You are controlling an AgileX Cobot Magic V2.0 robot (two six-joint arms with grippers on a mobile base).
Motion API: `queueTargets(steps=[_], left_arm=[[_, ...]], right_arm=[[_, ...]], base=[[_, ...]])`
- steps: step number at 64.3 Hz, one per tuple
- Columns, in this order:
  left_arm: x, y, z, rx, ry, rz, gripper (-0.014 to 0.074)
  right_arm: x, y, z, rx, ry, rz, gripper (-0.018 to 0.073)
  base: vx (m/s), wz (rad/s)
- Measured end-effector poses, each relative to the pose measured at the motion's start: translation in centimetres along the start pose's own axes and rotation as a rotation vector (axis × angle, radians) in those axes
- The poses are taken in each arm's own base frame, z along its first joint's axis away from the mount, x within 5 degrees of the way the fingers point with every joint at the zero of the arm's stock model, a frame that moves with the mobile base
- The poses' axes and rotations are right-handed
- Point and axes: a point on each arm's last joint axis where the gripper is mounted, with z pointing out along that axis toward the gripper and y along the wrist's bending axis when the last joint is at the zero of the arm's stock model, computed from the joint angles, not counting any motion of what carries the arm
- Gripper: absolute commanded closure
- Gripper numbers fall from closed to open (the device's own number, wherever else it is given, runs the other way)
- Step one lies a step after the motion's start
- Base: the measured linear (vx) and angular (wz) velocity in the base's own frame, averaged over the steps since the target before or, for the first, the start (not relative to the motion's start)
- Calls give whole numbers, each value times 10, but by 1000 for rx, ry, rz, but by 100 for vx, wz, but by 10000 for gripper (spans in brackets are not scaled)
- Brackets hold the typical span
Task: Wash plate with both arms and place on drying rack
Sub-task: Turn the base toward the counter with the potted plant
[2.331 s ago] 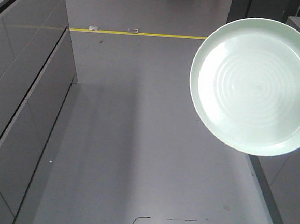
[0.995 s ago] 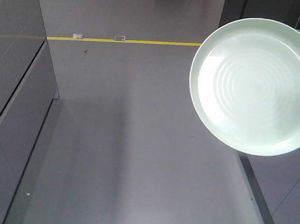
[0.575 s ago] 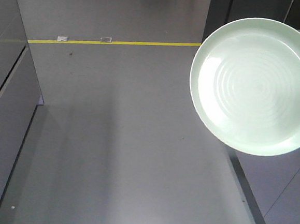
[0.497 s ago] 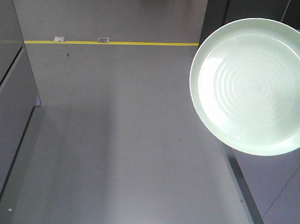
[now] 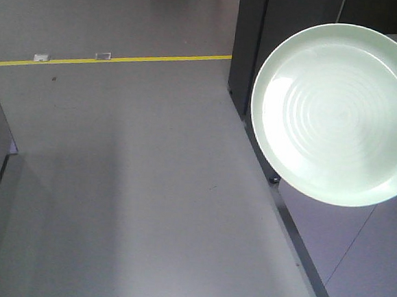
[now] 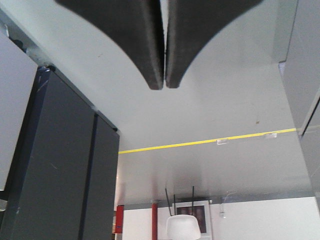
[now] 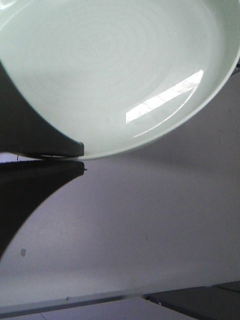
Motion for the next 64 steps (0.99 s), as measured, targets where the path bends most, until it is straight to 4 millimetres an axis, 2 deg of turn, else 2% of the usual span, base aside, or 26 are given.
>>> queueTargets(steps=[64], left_arm=[[0,0,0,0,0,0,603]], right_arm=[[0,0,0,0,0,0,566]], base=[[8,-17]])
